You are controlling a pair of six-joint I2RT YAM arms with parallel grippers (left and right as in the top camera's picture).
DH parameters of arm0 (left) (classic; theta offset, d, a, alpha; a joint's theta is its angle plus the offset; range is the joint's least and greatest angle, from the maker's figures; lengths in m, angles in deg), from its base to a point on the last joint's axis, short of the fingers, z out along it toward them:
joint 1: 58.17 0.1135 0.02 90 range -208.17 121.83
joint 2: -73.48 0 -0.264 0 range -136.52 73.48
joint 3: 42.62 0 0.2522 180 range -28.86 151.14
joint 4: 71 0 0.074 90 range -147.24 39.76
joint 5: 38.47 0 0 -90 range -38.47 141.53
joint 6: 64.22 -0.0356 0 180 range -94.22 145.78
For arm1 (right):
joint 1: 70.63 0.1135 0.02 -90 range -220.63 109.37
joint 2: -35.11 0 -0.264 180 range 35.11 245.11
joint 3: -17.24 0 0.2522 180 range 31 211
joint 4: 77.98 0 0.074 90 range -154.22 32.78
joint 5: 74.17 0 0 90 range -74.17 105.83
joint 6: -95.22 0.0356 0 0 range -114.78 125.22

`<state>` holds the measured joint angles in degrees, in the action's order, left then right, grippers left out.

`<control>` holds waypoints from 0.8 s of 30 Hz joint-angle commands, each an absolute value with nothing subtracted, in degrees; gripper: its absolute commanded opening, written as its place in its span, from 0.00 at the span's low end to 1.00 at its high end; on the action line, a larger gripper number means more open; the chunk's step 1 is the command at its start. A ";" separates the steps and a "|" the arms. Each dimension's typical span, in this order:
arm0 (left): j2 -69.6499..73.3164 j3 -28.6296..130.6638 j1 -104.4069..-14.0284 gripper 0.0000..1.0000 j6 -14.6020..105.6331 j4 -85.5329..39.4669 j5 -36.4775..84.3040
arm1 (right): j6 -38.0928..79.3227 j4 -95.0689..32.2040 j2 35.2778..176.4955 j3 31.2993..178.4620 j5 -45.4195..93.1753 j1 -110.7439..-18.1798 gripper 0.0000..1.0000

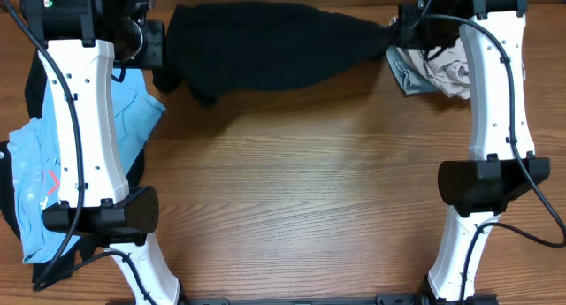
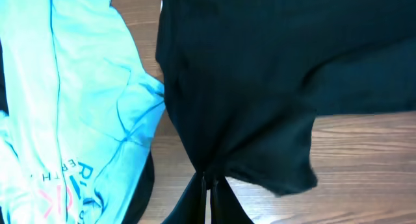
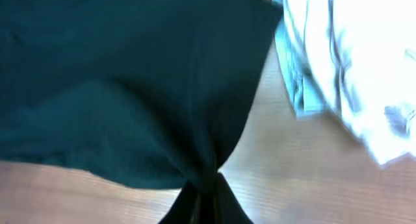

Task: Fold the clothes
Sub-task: 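Lay the stretched black garment flat on the table with both grippers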

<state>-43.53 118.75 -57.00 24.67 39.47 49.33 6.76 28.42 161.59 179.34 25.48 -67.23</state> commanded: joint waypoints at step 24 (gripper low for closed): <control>-12.47 79.04 -58.57 0.04 34.18 39.36 59.41 | 16.35 28.40 121.07 135.34 21.05 -65.72 0.04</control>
